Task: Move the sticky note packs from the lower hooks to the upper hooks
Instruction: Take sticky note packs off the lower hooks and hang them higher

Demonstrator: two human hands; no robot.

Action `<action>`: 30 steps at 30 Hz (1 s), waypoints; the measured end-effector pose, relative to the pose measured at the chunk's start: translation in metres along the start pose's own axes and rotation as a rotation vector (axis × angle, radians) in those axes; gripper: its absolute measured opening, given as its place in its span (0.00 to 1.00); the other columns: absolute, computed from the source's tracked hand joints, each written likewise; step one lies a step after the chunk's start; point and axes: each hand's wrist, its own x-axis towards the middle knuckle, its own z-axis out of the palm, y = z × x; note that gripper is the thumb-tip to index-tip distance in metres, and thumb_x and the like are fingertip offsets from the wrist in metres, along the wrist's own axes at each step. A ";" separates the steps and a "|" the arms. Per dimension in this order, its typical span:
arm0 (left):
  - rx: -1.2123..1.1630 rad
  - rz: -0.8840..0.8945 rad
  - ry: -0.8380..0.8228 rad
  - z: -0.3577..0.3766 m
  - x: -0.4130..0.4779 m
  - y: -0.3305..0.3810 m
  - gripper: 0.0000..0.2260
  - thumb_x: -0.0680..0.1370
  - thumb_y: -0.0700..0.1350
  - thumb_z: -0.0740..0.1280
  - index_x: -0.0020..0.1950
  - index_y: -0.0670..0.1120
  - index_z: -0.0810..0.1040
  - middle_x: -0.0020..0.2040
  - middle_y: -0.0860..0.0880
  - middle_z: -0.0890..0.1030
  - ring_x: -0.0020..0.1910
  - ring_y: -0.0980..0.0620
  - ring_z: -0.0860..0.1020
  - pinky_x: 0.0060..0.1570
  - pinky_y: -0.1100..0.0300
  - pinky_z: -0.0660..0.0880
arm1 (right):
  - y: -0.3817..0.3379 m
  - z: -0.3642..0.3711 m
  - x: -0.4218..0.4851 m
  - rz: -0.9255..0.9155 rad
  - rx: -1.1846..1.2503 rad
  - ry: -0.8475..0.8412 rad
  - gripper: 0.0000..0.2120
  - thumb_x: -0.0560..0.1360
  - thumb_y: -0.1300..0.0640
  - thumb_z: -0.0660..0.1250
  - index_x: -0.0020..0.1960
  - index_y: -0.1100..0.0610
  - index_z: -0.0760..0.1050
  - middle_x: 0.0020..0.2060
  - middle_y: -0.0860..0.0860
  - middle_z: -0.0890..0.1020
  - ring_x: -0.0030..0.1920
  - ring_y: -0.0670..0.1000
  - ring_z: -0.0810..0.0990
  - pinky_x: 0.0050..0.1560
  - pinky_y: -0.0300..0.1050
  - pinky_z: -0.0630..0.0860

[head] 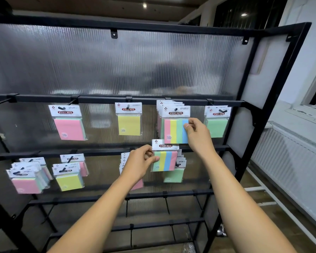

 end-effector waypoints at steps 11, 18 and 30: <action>-0.001 0.005 -0.014 -0.002 -0.002 -0.003 0.08 0.74 0.45 0.73 0.49 0.44 0.80 0.39 0.49 0.79 0.35 0.56 0.72 0.43 0.56 0.76 | 0.000 0.006 0.005 0.037 -0.016 0.016 0.10 0.82 0.57 0.59 0.59 0.60 0.74 0.52 0.60 0.81 0.54 0.60 0.78 0.51 0.50 0.74; -0.023 -0.015 -0.038 0.004 -0.010 -0.009 0.06 0.73 0.44 0.74 0.46 0.45 0.79 0.34 0.54 0.75 0.34 0.56 0.71 0.42 0.58 0.74 | 0.016 0.016 0.009 0.022 -0.060 0.029 0.09 0.82 0.53 0.60 0.54 0.57 0.75 0.43 0.50 0.79 0.42 0.49 0.75 0.39 0.43 0.67; -0.111 0.180 0.033 -0.005 0.012 0.036 0.07 0.73 0.46 0.74 0.46 0.44 0.80 0.34 0.51 0.76 0.31 0.60 0.69 0.33 0.69 0.67 | 0.101 0.044 -0.053 0.265 -0.300 -0.248 0.06 0.77 0.54 0.63 0.43 0.52 0.77 0.42 0.51 0.84 0.45 0.55 0.81 0.48 0.47 0.77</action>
